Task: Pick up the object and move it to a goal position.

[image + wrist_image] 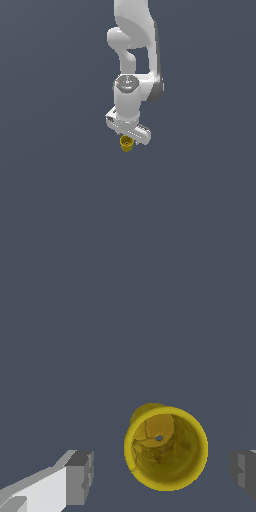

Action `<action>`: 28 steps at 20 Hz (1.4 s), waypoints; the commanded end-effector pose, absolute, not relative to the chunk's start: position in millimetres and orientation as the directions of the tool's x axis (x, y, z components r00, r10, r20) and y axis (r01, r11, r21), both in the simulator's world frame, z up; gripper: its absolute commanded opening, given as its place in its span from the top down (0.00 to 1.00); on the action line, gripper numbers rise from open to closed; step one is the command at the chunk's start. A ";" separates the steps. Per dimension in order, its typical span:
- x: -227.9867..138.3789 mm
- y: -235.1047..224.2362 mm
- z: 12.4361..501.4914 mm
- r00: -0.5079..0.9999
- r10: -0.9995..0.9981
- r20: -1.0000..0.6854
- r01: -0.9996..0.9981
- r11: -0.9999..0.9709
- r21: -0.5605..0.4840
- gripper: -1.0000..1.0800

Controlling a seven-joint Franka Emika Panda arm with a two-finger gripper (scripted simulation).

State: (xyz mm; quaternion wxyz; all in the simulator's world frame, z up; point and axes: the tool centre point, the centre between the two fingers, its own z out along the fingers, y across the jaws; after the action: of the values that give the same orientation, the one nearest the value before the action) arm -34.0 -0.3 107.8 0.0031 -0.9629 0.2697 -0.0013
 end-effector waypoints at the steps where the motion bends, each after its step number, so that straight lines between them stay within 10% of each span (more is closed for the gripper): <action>1: -38.5 -2.5 103.6 0.829 -0.560 0.000 -0.559 -0.829 -0.004 0.04; 28: -46.7 -6.2 47.4 0.783 -0.622 0.000 -0.622 -0.783 0.000 0.04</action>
State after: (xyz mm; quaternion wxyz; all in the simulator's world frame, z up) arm -47.3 -6.3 50.4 -0.0003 -0.9442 0.3293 0.0006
